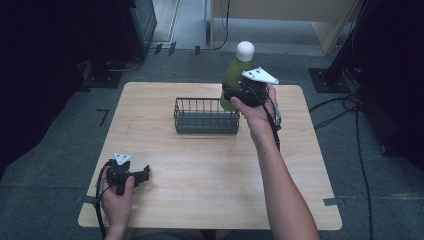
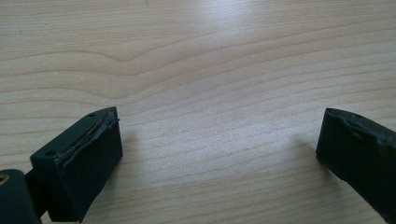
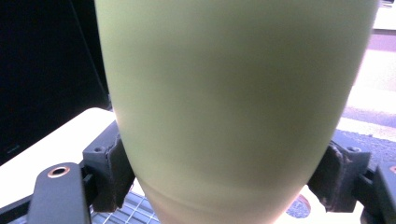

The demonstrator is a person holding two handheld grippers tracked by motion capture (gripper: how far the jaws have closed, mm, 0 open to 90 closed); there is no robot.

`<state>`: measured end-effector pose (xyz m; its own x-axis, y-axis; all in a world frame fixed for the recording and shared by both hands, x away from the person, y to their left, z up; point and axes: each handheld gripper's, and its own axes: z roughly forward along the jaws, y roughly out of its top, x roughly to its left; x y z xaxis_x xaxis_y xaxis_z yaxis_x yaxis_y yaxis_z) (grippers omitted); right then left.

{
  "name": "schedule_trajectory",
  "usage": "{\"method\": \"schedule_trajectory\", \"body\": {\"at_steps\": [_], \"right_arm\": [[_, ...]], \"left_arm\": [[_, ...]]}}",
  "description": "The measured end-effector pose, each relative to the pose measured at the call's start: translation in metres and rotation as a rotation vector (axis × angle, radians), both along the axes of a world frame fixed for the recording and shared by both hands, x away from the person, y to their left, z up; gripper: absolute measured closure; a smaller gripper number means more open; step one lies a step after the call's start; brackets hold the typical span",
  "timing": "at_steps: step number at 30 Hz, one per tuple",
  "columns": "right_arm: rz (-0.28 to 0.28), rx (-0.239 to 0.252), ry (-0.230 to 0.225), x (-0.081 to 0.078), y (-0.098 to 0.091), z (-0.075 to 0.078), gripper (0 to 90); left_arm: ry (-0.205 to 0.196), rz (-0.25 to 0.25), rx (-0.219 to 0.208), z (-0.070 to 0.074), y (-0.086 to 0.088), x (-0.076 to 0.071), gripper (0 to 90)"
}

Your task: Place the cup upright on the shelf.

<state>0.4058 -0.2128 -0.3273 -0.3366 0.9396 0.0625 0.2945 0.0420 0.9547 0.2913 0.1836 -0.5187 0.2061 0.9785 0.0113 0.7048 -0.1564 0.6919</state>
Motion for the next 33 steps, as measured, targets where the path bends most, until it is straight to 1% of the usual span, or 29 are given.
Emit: {"method": "schedule_trajectory", "body": {"at_steps": [2,5,7,12,19,25,33], "right_arm": [[0.008,-0.004,0.0,0.004,0.005,-0.003,20.6],[0.03,0.003,-0.006,0.009,0.012,-0.009,20.6],[0.033,-0.006,-0.005,0.013,0.015,-0.013,20.6],[0.028,-0.012,0.029,0.019,0.021,-0.022,20.6],[0.015,-0.032,0.055,0.023,0.02,-0.037,20.6],[0.009,-0.041,0.094,0.026,0.02,-0.052,20.6],[0.014,-0.063,0.108,0.03,0.023,-0.065,20.5]], "left_arm": [[0.001,-0.002,0.001,0.0,0.0,0.0,0.9],[0.001,-0.002,0.001,0.0,0.0,0.0,0.9],[0.001,-0.002,0.002,0.0,0.0,0.0,0.9],[0.002,-0.003,0.002,0.0,0.0,0.0,0.9],[0.003,-0.003,0.002,0.0,0.0,0.0,0.9],[0.003,-0.003,0.002,0.0,0.0,0.0,0.9],[0.003,-0.003,0.002,0.0,0.0,0.0,0.9]]}}
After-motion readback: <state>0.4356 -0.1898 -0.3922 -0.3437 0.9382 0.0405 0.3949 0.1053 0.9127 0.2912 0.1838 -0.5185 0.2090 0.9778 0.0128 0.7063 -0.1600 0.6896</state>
